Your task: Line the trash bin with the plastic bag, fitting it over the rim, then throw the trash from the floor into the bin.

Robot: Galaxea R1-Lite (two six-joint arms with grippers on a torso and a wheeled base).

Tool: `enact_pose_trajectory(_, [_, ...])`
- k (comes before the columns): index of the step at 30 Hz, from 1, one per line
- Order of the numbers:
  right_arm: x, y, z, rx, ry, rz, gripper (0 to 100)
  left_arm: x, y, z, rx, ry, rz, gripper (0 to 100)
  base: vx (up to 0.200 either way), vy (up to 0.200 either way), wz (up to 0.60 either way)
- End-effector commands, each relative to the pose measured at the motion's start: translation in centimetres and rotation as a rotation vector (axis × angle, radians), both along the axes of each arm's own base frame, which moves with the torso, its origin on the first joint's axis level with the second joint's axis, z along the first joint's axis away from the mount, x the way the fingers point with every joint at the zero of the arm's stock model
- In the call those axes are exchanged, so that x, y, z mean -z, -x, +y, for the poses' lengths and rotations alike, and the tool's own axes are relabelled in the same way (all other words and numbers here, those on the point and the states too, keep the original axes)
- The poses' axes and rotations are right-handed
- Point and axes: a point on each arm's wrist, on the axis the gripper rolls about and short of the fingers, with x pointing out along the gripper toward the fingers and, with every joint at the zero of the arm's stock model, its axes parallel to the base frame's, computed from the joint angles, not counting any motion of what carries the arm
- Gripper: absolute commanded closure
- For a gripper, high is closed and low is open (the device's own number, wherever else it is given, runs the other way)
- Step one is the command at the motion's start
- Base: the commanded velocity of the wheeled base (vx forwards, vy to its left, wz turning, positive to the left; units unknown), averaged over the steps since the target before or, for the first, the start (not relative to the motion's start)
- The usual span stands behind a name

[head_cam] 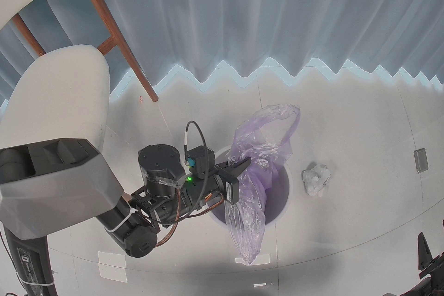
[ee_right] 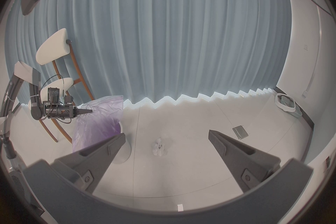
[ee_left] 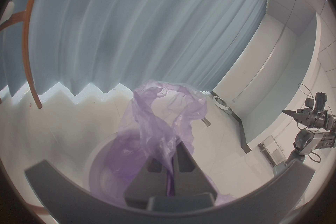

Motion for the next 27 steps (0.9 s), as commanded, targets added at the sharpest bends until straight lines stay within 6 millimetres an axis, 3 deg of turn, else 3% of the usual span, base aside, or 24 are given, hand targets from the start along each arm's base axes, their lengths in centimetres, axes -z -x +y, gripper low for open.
enact_pose_trajectory(1, [0.5,0.0,0.0,0.008,-0.002,0.001,0,-2.9,1.0,0.3,0.018,-0.013,0.009,100,0.0,0.0,0.0])
enact_pose_trajectory(8, [0.5,0.0,0.0,0.011,0.004,0.001,0,-3.1,1.1,1.1,0.017,-0.28,0.139,100,0.0,0.0,0.0])
enact_pose_trajectory(10, [0.5,0.0,0.0,0.011,0.007,0.001,0,-3.5,1.2,0.2,0.041,-0.369,0.15,100,0.0,0.0,0.0])
enact_pose_trajectory(11, [0.5,0.0,0.0,0.011,0.006,0.003,0,-4.8,1.2,-1.4,0.081,-0.424,0.115,100,0.0,0.0,0.0])
enact_pose_trajectory(15, [0.5,0.0,0.0,0.011,0.006,0.001,0,-7.4,0.4,-2.9,0.097,-0.512,0.094,100,0.0,0.0,0.0])
enact_pose_trajectory(21, [0.6,0.0,0.0,0.005,0.012,0.005,0,-5.6,0.8,-2.3,0.082,-0.664,0.09,100,0.0,0.0,0.0])
enact_pose_trajectory(27, [0.6,0.0,0.0,0.003,0.03,0.005,0,-4.1,1.5,-2.6,0.1,-0.657,-0.027,100,0.0,0.0,0.0])
